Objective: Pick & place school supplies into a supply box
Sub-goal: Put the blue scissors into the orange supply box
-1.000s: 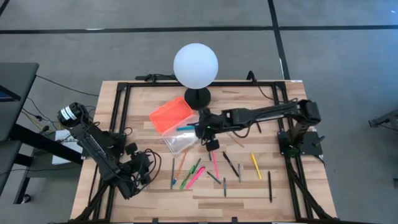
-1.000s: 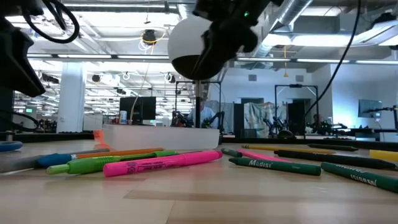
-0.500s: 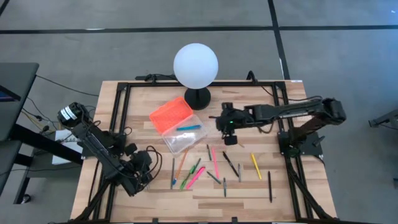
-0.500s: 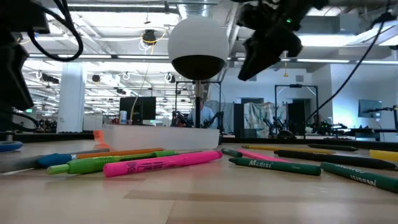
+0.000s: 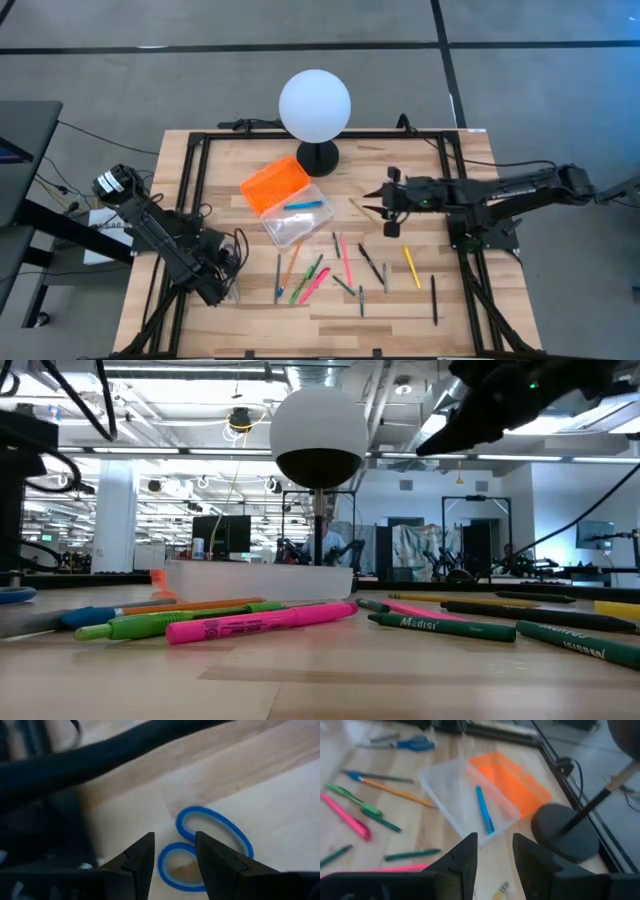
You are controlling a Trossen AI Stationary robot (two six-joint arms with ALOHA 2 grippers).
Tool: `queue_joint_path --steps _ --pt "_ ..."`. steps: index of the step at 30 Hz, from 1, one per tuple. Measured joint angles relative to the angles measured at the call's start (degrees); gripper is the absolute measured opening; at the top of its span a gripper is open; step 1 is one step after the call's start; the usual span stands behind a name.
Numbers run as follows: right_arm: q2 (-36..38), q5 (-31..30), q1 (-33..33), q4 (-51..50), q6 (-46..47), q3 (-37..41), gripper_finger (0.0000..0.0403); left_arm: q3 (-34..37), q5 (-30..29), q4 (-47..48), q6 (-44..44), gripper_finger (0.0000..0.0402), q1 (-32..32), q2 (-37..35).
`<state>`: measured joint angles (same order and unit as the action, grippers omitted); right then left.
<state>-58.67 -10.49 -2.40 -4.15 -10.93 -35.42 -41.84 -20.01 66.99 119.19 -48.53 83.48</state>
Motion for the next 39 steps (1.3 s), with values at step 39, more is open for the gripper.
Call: queue_joint_path --steps 39 --pt "0.49 -0.13 -4.34 -0.28 -0.71 0.37 0.0118 6.04 -1.77 -15.82 1.36 0.0137 -0.31 0.22"
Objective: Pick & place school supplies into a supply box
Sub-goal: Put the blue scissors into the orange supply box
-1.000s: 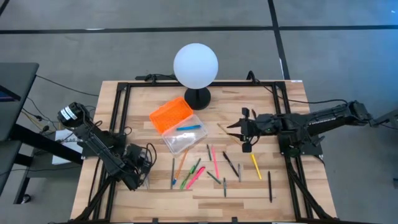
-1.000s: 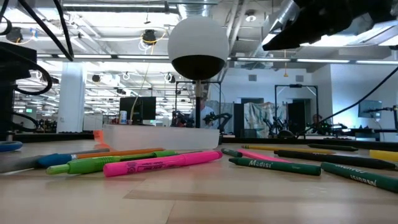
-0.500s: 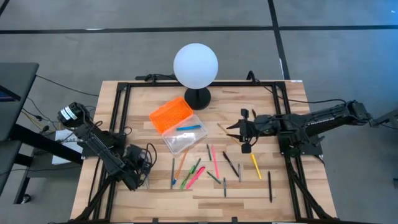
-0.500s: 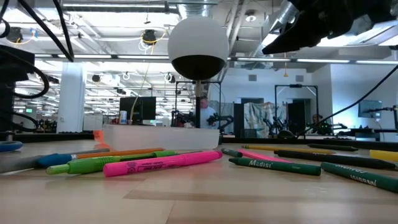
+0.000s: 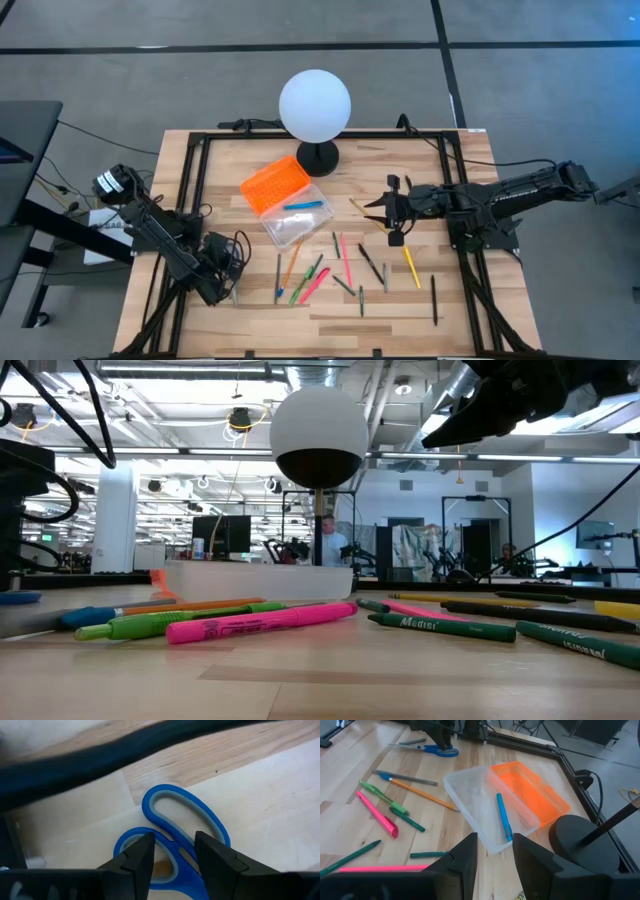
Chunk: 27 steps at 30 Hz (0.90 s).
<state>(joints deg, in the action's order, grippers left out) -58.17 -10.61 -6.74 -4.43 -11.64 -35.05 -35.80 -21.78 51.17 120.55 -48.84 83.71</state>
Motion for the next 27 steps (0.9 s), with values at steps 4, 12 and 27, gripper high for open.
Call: queue_joint_path --steps 4,12,27 --pt "0.0 0.02 0.0 0.08 -0.22 0.0 0.0118 -1.45 0.59 1.38 -0.97 0.0137 0.02 0.02" --pt "-0.02 0.02 0.0 0.13 -0.27 -0.01 0.0118 -1.61 2.31 1.56 -0.5 0.0137 0.02 0.0" --pt "-0.04 0.02 0.02 0.13 -0.33 -0.02 0.0118 -3.56 4.41 2.47 -2.96 0.0137 0.0 -0.07"
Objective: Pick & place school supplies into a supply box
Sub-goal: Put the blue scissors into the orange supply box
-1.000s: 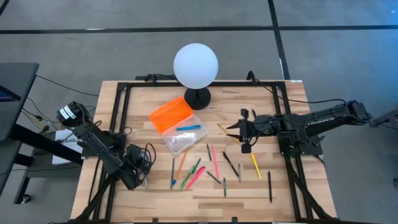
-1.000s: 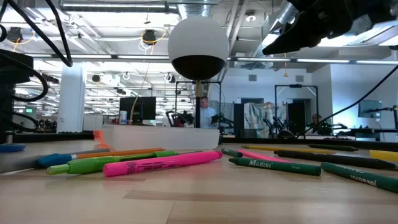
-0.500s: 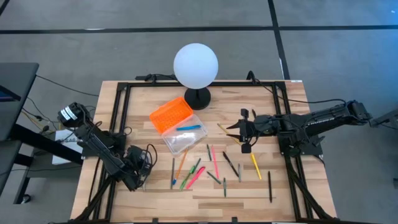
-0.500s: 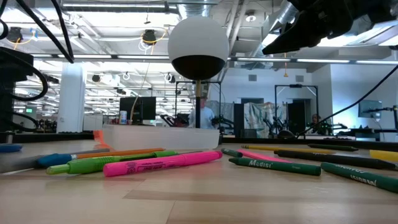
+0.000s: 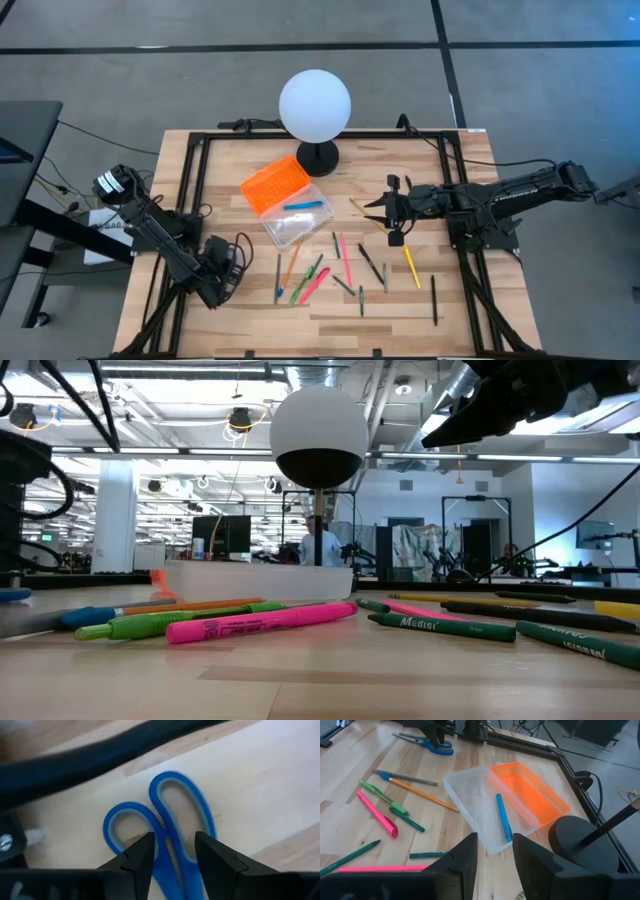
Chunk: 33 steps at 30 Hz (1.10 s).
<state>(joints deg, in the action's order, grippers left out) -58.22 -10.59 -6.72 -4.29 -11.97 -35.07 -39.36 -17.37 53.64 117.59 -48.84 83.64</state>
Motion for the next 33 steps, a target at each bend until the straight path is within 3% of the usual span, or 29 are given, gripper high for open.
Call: queue_joint_path --steps 14,33 --pt "0.0 0.07 -0.02 -1.68 1.53 0.0 0.0118 -0.69 0.39 2.63 -1.04 0.0137 0.02 0.0" --pt "0.0 0.06 -0.03 -2.14 1.99 0.0 0.0118 2.24 0.47 -2.73 -3.29 0.0137 0.09 0.0"
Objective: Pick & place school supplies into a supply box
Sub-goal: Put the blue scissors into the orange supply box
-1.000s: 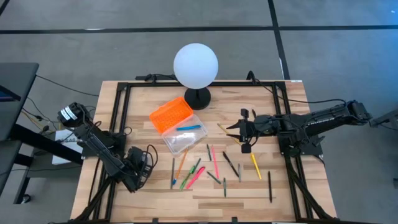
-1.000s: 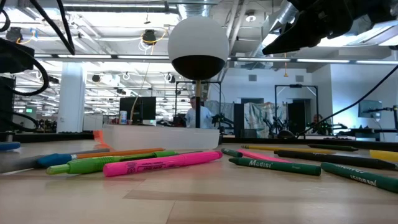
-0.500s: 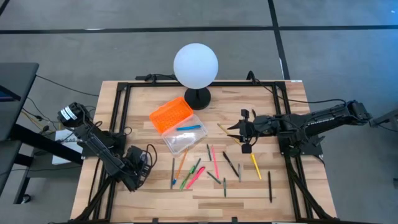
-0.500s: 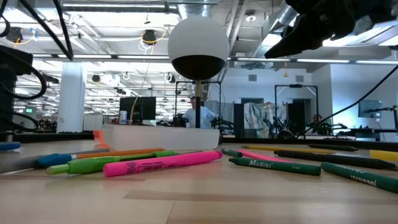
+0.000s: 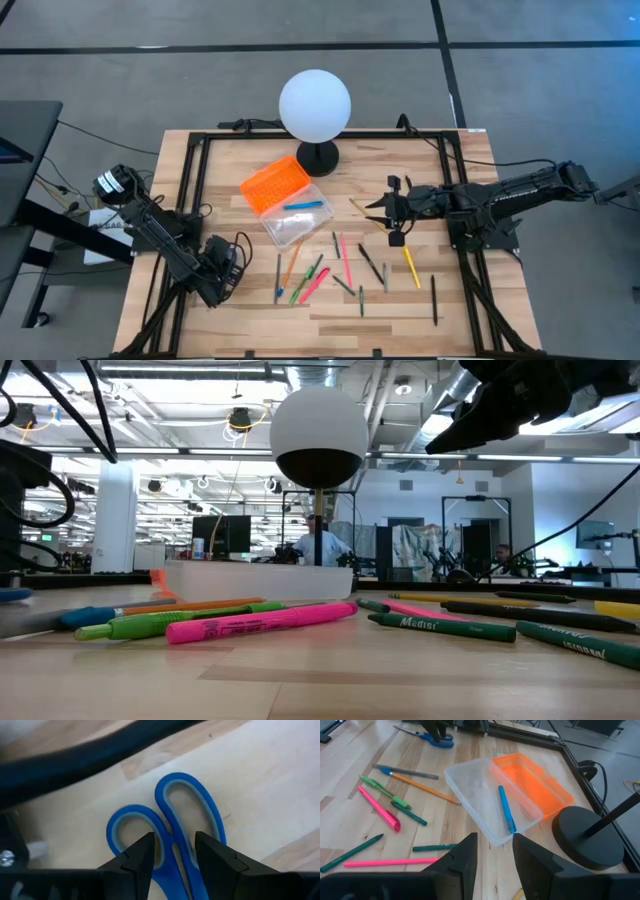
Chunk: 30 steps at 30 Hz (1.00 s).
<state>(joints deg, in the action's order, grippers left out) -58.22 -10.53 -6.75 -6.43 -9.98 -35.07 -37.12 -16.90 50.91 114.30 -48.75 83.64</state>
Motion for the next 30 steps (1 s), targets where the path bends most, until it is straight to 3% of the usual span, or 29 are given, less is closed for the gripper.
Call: queue_joint_path --steps 6,14,18,24,30 --pt "0.0 0.0 -0.02 0.02 0.0 0.0 0.0118 0.0 -2.18 -2.2 -1.62 0.0137 0.02 0.0" --pt "0.0 0.01 0.01 -0.01 -0.02 0.0 0.0118 0.0 -6.8 -8.79 -10.93 0.0137 3.7 0.0" --pt "0.0 0.01 -0.02 -0.47 0.13 0.0 0.0118 -0.01 -5.87 -10.63 -15.94 0.0137 6.32 0.33" --pt "0.0 0.05 -0.04 -2.58 0.98 0.0 0.0118 -0.6 1.12 -12.94 -24.06 0.0137 9.39 4.7" --pt "0.0 0.05 -0.02 -2.5 0.98 0.0 0.0118 -1.64 -0.54 -12.94 -28.73 0.0137 9.9 5.52"
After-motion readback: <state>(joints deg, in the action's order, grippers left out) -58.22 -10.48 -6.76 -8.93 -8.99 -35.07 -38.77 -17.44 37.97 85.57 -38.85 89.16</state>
